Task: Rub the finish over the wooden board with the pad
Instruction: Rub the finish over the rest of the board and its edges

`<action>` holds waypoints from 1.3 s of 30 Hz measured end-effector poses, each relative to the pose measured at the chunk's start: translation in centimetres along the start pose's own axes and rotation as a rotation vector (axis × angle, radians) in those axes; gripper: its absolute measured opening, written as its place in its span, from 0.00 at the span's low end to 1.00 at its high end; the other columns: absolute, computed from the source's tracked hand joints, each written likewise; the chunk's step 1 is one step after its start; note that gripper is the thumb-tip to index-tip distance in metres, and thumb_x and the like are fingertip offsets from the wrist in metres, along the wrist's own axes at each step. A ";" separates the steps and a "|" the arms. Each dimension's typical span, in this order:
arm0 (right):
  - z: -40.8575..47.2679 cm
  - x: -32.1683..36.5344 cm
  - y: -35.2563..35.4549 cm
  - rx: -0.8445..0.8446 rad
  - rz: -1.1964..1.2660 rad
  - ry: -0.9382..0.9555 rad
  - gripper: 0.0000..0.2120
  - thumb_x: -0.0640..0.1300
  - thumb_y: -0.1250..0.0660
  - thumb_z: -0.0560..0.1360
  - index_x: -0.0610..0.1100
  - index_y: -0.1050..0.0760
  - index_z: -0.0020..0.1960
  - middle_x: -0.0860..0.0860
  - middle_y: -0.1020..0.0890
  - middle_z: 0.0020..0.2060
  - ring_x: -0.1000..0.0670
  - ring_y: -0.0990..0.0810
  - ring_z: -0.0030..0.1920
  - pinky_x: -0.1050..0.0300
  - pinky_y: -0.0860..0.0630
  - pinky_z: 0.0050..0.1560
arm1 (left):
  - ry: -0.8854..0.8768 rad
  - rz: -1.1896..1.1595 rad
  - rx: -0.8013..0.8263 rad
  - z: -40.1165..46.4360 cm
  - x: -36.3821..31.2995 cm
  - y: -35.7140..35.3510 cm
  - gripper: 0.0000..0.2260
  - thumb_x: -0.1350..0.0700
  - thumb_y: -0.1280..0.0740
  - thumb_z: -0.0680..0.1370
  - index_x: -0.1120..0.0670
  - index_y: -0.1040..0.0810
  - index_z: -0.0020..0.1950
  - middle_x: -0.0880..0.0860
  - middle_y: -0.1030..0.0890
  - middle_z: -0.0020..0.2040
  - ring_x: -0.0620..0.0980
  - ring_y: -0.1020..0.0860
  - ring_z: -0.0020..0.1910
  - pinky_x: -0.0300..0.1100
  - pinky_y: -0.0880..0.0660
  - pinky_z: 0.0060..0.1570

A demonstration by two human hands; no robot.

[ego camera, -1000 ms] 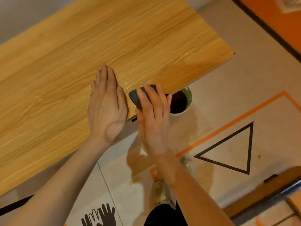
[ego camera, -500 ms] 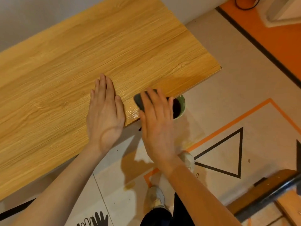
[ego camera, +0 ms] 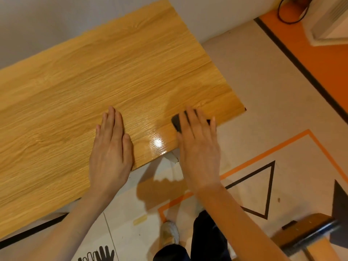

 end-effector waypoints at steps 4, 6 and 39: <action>3.6 -2.1 -0.3 0.090 -0.156 0.121 0.25 0.44 0.38 0.80 0.42 0.39 0.75 0.46 0.35 0.75 0.45 0.40 0.76 0.43 0.48 0.77 | 0.011 -0.002 0.033 0.0 -0.2 -0.1 0.25 0.51 0.53 0.85 0.59 0.49 0.81 0.53 0.51 0.83 0.49 0.53 0.82 0.44 0.57 0.80; 8.1 -4.7 0.1 0.114 -0.147 0.007 0.23 0.46 0.46 0.83 0.43 0.42 0.76 0.47 0.39 0.76 0.45 0.44 0.77 0.45 0.52 0.77 | 0.021 -0.002 0.053 0.0 -0.3 -0.1 0.25 0.51 0.53 0.85 0.58 0.49 0.81 0.53 0.51 0.83 0.49 0.54 0.82 0.43 0.57 0.80; 19.8 -7.6 -0.9 0.368 0.347 -0.235 0.21 0.51 0.50 0.83 0.44 0.40 0.73 0.46 0.23 0.58 0.45 0.21 0.54 0.49 0.24 0.52 | 0.072 0.015 0.007 13.8 -7.5 -3.5 0.25 0.54 0.51 0.85 0.61 0.47 0.81 0.56 0.49 0.82 0.51 0.53 0.82 0.48 0.55 0.80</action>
Point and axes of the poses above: each hand's wrist, its own z-axis towards the middle knuckle, its own y-axis out of the back of the hand, x = y × z, the point moved 7 cm from there along z, towards the middle knuckle
